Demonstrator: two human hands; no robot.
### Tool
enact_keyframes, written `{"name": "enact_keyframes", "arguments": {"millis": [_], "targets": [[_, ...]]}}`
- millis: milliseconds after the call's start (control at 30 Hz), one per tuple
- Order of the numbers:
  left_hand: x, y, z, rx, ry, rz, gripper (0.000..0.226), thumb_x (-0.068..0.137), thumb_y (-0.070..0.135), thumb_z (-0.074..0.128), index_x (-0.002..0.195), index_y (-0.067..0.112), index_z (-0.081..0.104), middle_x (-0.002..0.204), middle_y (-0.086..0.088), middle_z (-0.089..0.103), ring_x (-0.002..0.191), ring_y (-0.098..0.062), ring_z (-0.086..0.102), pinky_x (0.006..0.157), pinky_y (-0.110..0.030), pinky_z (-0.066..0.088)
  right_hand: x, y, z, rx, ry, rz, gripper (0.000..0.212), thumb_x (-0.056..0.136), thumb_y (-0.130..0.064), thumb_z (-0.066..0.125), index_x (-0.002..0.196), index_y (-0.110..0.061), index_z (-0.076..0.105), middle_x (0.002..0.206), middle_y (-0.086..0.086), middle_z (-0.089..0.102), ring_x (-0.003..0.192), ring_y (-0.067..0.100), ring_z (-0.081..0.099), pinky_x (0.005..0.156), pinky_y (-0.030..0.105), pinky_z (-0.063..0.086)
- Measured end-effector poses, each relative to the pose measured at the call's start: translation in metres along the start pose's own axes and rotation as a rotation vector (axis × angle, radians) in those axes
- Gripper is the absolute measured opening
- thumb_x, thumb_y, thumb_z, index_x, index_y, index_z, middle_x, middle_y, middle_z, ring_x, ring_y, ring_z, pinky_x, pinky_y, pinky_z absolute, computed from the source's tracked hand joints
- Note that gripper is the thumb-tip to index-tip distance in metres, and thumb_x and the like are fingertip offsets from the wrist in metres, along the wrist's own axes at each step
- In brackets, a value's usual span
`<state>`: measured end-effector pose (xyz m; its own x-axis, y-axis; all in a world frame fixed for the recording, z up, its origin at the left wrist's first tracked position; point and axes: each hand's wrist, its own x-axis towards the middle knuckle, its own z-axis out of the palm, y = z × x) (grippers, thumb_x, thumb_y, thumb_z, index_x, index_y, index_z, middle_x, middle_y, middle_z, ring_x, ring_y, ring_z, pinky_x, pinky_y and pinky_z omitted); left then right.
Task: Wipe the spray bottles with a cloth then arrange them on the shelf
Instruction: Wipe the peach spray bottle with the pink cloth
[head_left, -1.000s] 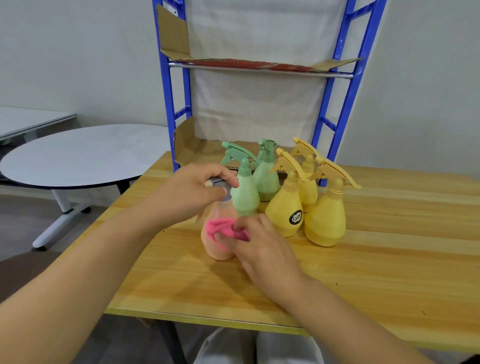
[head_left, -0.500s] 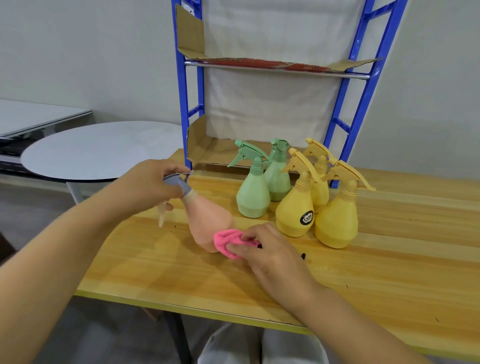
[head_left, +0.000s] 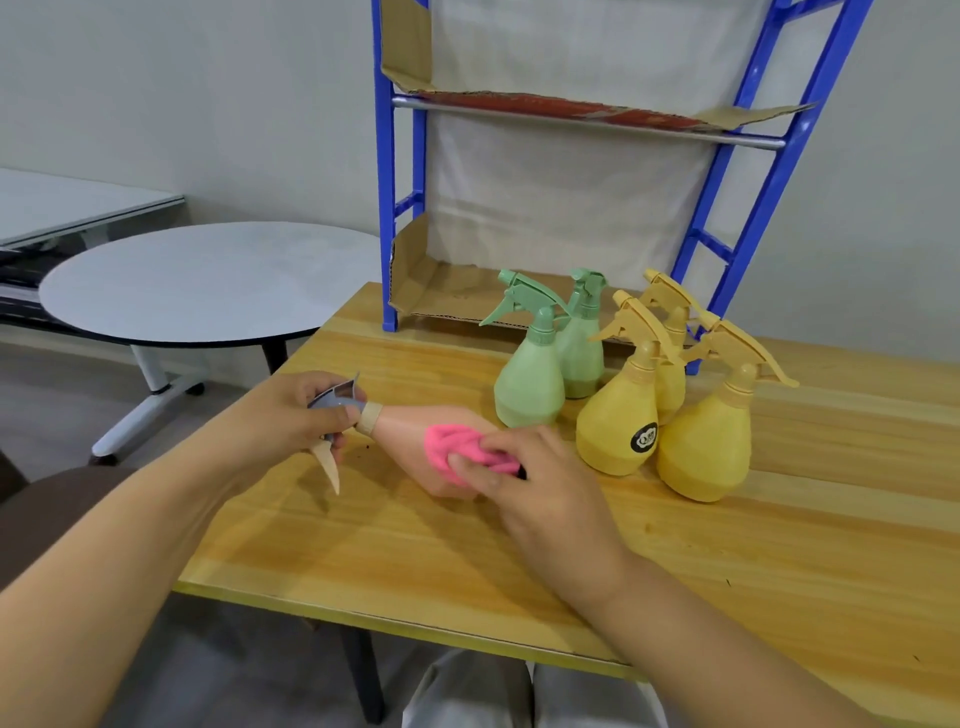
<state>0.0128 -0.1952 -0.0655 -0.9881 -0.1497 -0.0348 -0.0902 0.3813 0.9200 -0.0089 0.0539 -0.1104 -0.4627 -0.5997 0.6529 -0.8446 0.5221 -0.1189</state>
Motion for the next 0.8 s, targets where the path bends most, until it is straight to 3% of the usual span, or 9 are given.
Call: {"name": "enact_keyframes", "arguments": {"millis": [133,300,433,533,667,733,800], "targets": [[0.002,-0.003,-0.004,0.003,-0.013,0.050,0.017,0.089,0.003,0.057,0.101,0.013,0.063,0.070,-0.006,0.058,0.061,-0.015,0.055,0.059,-0.021,0.048,0.015,0.010,0.007,0.192,0.088,0.193,0.043,0.084,-0.003,0.063,0.118,-0.029,0.063,0.107,-0.001,0.059,0.098,0.016,0.051,0.081,0.029,0.048],[0.003,-0.003,-0.008,0.021,-0.073,0.172,0.021,0.086,0.001,0.059,0.102,0.015,0.062,0.067,0.008,0.064,0.060,-0.011,0.057,0.060,-0.018,0.049,0.038,0.020,0.001,0.504,-0.033,0.515,0.040,0.089,0.004,0.054,0.112,-0.026,0.066,0.100,-0.007,0.058,0.089,0.002,0.054,0.080,0.005,0.040],[0.002,-0.001,-0.009,0.152,-0.058,0.309,0.021,0.085,0.008,0.064,0.097,0.025,0.063,0.079,0.014,0.066,0.067,-0.004,0.059,0.065,-0.016,0.049,0.042,0.025,0.000,0.522,-0.107,0.597,0.046,0.089,0.009,0.047,0.109,-0.026,0.069,0.102,-0.011,0.060,0.099,0.006,0.055,0.092,0.023,0.045],[0.002,-0.002,-0.006,0.192,-0.003,0.356,0.023,0.084,0.011,0.065,0.097,0.031,0.062,0.091,0.018,0.066,0.075,-0.001,0.061,0.067,-0.015,0.049,0.031,0.010,-0.002,0.548,0.004,0.518,0.044,0.087,0.008,0.052,0.108,-0.027,0.069,0.107,-0.015,0.059,0.104,0.001,0.052,0.092,0.019,0.044],[0.004,-0.005,-0.006,0.178,0.002,0.362,0.023,0.083,0.014,0.066,0.093,0.034,0.063,0.093,0.011,0.064,0.070,-0.002,0.058,0.065,-0.013,0.047,0.011,-0.009,0.003,0.323,0.073,0.257,0.033,0.090,-0.023,0.044,0.114,-0.025,0.067,0.113,-0.002,0.057,0.108,-0.001,0.043,0.094,0.008,0.034],[0.003,-0.003,-0.009,0.159,-0.071,0.358,0.022,0.073,0.030,0.065,0.095,0.035,0.063,0.095,0.005,0.064,0.075,-0.007,0.059,0.069,-0.017,0.048,0.000,-0.012,0.006,0.247,0.072,0.180,0.038,0.090,-0.026,0.040,0.115,-0.024,0.067,0.113,0.005,0.058,0.108,0.002,0.042,0.095,0.010,0.034],[0.002,0.002,-0.012,0.202,-0.131,0.378,0.024,0.072,0.032,0.066,0.095,0.036,0.062,0.095,0.008,0.065,0.079,-0.005,0.059,0.071,-0.016,0.046,-0.005,-0.011,0.005,0.199,0.073,0.125,0.038,0.090,-0.022,0.039,0.116,-0.025,0.066,0.113,0.006,0.059,0.107,0.008,0.044,0.095,0.015,0.037]]}}
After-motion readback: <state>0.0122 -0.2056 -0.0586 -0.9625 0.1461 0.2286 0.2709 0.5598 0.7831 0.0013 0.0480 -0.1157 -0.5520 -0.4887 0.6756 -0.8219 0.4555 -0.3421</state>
